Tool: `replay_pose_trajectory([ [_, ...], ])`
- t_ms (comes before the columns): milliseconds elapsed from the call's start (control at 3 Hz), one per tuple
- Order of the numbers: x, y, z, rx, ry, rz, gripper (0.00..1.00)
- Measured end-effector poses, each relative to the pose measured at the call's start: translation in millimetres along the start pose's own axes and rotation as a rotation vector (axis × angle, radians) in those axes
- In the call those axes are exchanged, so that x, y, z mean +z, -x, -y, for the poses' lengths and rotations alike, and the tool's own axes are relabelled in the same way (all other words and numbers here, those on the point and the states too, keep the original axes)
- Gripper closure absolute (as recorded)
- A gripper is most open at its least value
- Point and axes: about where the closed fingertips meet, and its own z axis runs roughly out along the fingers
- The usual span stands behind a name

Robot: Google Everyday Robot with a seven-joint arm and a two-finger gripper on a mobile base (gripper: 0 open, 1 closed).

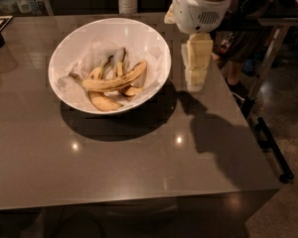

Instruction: Pick banana from white bowl

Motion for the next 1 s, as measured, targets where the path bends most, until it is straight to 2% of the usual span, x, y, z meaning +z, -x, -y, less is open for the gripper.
replay_pose_trajectory([
  [333, 11, 16, 13, -0.018, -0.021, 0.023, 0.0],
  [667, 26, 35, 30, -0.061, -0.015, 0.037, 0.0],
  [1000, 43, 45, 39, -0.08, 0.012, 0.047, 0.18],
])
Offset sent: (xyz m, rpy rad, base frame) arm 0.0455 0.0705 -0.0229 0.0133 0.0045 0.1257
